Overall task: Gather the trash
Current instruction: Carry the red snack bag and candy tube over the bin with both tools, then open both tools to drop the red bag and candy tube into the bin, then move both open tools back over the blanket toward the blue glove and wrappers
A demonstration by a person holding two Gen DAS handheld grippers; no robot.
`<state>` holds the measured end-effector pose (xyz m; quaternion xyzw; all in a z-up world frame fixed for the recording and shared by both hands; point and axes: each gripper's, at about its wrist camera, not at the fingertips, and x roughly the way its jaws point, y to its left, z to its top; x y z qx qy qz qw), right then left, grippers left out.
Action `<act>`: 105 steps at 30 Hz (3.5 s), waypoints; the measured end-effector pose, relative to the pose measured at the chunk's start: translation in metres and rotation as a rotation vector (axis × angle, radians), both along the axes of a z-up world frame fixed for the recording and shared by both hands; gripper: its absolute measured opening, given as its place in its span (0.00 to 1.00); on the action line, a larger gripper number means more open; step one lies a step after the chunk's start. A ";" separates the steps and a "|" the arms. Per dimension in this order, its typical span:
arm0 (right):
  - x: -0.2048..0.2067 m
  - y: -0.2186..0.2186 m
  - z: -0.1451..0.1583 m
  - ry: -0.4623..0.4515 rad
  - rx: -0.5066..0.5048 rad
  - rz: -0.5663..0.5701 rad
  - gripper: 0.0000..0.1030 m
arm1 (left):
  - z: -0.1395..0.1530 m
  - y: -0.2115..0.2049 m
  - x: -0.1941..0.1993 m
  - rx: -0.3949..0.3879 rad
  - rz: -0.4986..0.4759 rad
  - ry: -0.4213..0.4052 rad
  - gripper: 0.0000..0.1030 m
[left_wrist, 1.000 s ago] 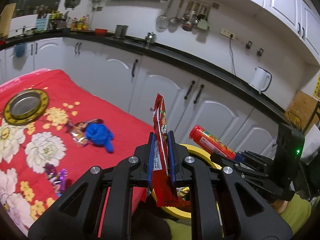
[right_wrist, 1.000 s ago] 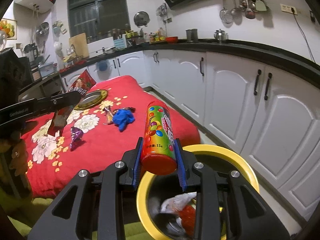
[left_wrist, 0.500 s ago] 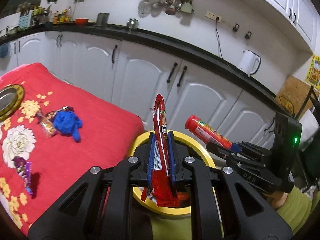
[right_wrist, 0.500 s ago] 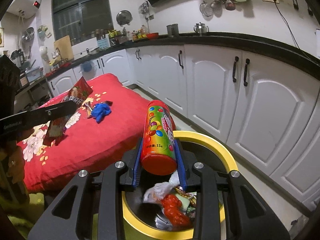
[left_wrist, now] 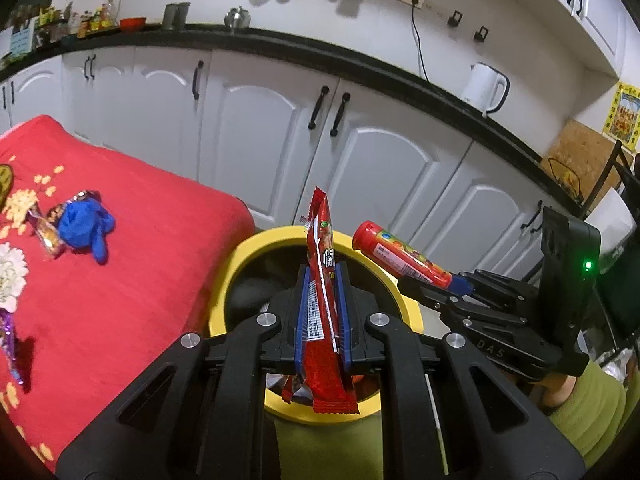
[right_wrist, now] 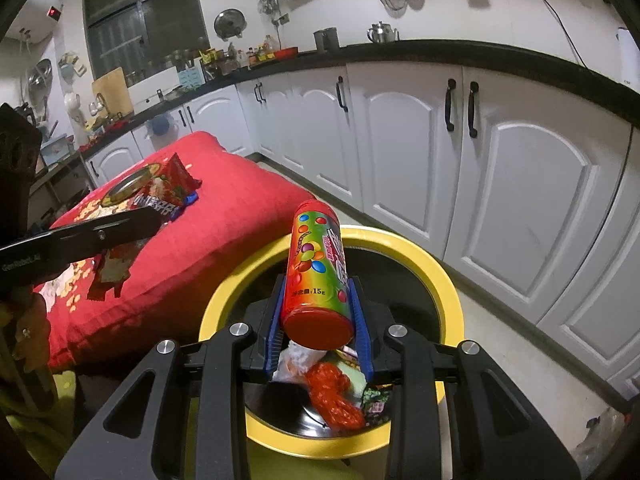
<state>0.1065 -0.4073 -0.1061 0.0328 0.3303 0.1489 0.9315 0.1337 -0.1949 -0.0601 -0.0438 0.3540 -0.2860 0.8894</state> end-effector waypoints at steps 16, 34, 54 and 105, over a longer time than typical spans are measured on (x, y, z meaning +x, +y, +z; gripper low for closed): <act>0.010 -0.013 -0.037 0.094 0.041 -0.008 0.29 | -0.030 -0.029 0.027 0.049 -0.024 0.063 0.15; 0.008 -0.034 -0.025 0.048 0.091 -0.093 0.64 | -0.010 -0.004 0.017 0.068 0.126 -0.007 0.89; 0.003 0.010 0.018 -0.034 0.058 0.006 0.68 | 0.030 0.041 -0.011 0.069 0.247 -0.160 0.89; 0.087 0.188 0.051 -0.003 0.032 0.271 0.73 | 0.054 0.215 -0.001 -0.004 0.664 -0.194 0.89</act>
